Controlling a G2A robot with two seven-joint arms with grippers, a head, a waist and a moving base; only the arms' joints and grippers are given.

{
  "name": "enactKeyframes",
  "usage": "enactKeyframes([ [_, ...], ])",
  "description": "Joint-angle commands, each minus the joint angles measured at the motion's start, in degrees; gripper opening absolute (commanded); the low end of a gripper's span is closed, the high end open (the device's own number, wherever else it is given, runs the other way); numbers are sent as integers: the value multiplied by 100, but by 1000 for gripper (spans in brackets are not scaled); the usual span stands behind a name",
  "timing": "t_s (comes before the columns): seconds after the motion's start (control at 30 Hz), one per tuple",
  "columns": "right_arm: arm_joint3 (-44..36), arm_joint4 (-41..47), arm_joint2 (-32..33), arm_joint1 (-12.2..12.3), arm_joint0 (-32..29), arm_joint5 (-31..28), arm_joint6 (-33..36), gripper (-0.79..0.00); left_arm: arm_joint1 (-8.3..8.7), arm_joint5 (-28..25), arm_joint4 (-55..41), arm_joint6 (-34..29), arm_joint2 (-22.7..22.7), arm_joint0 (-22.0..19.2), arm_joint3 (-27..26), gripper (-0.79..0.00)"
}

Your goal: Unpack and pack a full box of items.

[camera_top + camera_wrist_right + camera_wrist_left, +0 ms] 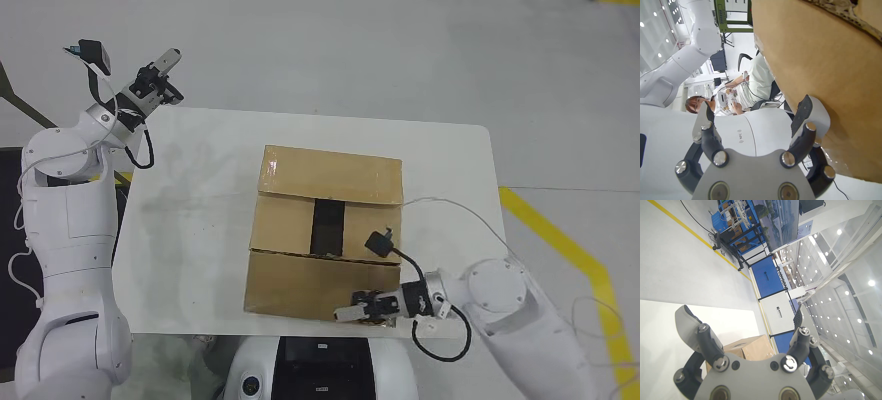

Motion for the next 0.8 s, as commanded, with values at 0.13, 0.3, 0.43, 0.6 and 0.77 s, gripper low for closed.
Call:
enactKeyframes([
  [0.13, 91, -394, -122, 28, 51, 364, -197, 0, 0, 0, 0, 0, 0, 0, 0, 0],
  [0.3, 150, -588, -145, 54, 86, 570, -320, 0, 0, 0, 0, 0, 0, 0, 0, 0],
  [0.43, 204, -715, -148, 74, 105, 682, -434, 0, 0, 0, 0, 0, 0, 0, 0, 0],
  [0.6, 243, -936, -217, 90, 153, 792, -566, 0, 0, 0, 0, 0, 0, 0, 0, 0],
  [0.77, 277, -949, -246, 101, 195, 819, -638, 0, 0, 0, 0, 0, 0, 0, 0, 0],
])
